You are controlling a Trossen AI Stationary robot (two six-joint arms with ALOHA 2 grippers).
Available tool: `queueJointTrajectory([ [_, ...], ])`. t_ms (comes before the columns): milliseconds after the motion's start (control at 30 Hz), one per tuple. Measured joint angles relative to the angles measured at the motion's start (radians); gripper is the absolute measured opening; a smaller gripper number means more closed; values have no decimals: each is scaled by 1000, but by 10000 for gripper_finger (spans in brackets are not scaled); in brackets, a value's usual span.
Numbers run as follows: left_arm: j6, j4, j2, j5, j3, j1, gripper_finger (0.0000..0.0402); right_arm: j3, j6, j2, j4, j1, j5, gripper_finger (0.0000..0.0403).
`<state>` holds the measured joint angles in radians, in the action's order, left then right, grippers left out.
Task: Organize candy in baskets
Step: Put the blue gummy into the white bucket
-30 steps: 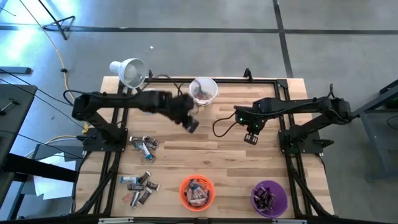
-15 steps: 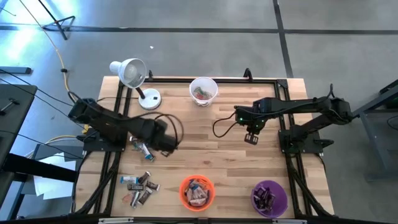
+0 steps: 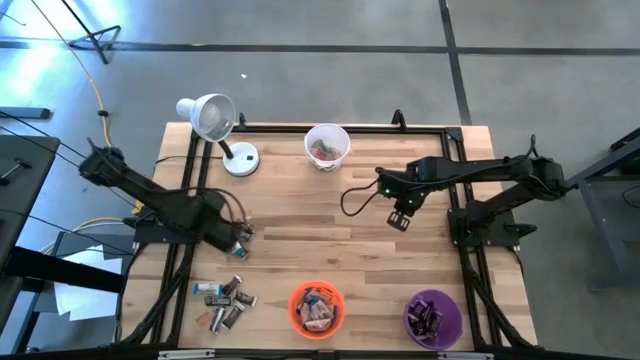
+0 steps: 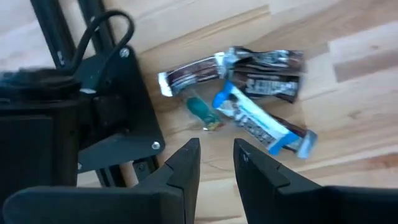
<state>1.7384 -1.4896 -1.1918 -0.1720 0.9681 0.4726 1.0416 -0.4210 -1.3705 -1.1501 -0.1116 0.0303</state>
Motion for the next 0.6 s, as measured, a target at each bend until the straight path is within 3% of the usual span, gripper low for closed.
queueJointTrajectory([
  [267,169,153,163,21,-239,29,85,0,-72,0,15,0,0,0],
  [433,164,152,147,-51,-226,28,86,0,-72,0,28,0,4,0],
  [600,131,167,118,-28,-228,28,86,0,-72,0,35,0,5,0],
])
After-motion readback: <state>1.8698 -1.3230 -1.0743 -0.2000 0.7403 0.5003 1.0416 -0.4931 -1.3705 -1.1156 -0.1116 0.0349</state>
